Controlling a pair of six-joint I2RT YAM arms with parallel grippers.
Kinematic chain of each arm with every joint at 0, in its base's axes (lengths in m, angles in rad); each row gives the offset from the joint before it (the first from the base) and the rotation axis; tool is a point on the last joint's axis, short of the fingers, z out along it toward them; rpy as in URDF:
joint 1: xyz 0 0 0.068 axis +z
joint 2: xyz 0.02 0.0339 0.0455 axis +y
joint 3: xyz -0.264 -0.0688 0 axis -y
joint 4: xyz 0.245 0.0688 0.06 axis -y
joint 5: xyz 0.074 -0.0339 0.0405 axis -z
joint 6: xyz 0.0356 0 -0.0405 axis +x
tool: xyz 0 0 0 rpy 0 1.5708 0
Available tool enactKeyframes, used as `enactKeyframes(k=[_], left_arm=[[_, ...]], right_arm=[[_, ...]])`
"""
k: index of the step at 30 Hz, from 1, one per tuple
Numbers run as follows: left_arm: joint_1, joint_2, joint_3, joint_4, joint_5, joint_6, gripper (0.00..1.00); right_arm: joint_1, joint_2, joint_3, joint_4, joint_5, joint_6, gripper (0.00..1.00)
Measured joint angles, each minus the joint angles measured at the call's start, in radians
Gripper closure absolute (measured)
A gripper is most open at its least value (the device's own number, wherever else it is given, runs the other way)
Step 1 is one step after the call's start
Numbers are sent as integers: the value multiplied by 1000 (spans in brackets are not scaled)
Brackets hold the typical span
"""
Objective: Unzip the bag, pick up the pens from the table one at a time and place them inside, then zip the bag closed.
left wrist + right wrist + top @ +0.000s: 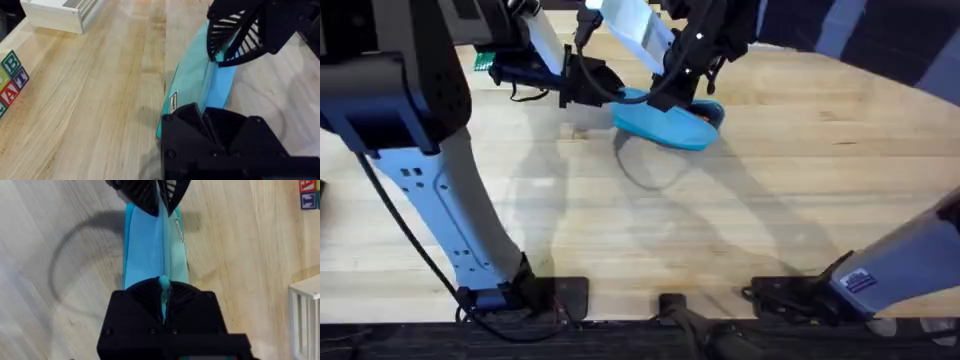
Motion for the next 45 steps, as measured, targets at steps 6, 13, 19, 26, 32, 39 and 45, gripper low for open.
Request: enactKeyframes(k=[6, 13, 19, 26, 32, 39, 45], left_arm=[[-2, 0, 0, -3, 1, 0, 960], [-11, 0, 0, -8, 5, 0, 959], [-26, 0, 0, -12, 5, 0, 959], [-35, 0, -5, -19, 19, 0, 959], [-40, 0, -6, -19, 20, 0, 959], [-40, 0, -6, -17, 20, 0, 960], [-40, 0, -6, -15, 21, 0, 960]], right_arm=[[7, 0, 6, -27, 41, 14, 970], [10, 0, 26, -93, 49, 24, 970], [10, 0, 37, -146, 53, 39, 970], [10, 0, 73, -225, 52, 54, 969], [7, 0, 105, -290, 60, 63, 969], [-10, 0, 107, -315, 59, 79, 969], [-38, 0, 109, -323, 43, 99, 969]])
